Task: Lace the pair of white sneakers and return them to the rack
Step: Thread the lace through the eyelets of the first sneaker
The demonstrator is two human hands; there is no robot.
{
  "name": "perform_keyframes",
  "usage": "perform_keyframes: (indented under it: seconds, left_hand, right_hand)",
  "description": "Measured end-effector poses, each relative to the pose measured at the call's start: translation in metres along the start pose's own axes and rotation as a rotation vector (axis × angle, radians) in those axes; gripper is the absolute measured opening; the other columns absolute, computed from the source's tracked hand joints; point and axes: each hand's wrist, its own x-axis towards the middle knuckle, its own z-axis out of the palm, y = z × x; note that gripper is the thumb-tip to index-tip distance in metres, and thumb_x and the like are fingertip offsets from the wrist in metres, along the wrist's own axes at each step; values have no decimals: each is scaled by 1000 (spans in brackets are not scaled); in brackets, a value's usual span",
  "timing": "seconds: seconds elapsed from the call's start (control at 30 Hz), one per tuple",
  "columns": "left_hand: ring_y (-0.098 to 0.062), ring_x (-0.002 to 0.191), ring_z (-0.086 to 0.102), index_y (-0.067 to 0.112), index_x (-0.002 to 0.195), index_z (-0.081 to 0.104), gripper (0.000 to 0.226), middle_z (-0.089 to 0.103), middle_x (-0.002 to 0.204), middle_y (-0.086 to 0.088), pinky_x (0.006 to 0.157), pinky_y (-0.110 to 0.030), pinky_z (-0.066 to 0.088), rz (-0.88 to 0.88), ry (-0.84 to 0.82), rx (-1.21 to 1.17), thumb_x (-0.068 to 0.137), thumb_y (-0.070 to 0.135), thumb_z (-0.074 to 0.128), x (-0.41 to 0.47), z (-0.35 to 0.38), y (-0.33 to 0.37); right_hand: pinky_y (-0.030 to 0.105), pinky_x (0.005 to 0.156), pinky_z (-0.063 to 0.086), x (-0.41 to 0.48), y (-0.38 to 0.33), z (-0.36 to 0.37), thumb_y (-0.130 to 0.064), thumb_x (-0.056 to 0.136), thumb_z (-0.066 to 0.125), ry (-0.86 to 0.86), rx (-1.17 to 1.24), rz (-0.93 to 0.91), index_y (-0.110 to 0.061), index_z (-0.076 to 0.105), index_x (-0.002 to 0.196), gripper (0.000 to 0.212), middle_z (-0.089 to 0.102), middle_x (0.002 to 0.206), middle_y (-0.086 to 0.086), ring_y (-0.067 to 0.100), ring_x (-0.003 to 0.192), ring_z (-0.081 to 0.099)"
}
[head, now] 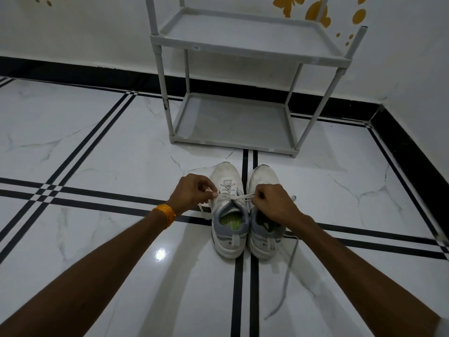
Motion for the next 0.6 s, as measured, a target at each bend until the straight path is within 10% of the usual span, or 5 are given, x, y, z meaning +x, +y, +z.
perform_keyframes:
  seconds: [0.23, 0.37, 0.47, 0.6]
  left_hand:
    - [-16, 56, 62, 10, 80, 63, 19, 66, 64, -6, 56, -23, 52, -45, 310, 137, 71, 12, 80, -6, 20, 1]
    - [-25, 61, 65, 5, 79, 61, 5, 69, 67, -9, 60, -31, 57, -440, 368, -246, 75, 2, 63, -1, 22, 5]
    - [-21, 57, 61, 7, 77, 59, 6, 70, 73, -15, 57, -29, 53, -550, 347, -374, 75, 1, 59, -2, 27, -1]
    - [-25, 65, 65, 12, 87, 61, 8, 68, 73, -6, 65, -34, 57, -222, 341, 312, 80, 17, 62, -7, 33, -7]
  right_hand:
    - [37, 69, 38, -1, -4, 10, -22, 94, 48, 39, -349, -186, -3, 61, 93, 23, 64, 93, 19, 34, 87, 58]
    - [36, 62, 47, -7, -12, 7, -28, 70, 79, -35, -678, -80, -8, 67, 83, 27, 68, 78, 13, 31, 74, 63]
    - [35, 65, 40, -8, -12, 13, -26, 90, 55, 12, -577, -89, -6, 65, 91, 22, 69, 89, 15, 33, 84, 64]
    - [29, 64, 37, 0, -21, 9, -33, 95, 43, 117, -308, 170, -6, 66, 82, 37, 66, 85, 11, 29, 79, 65]
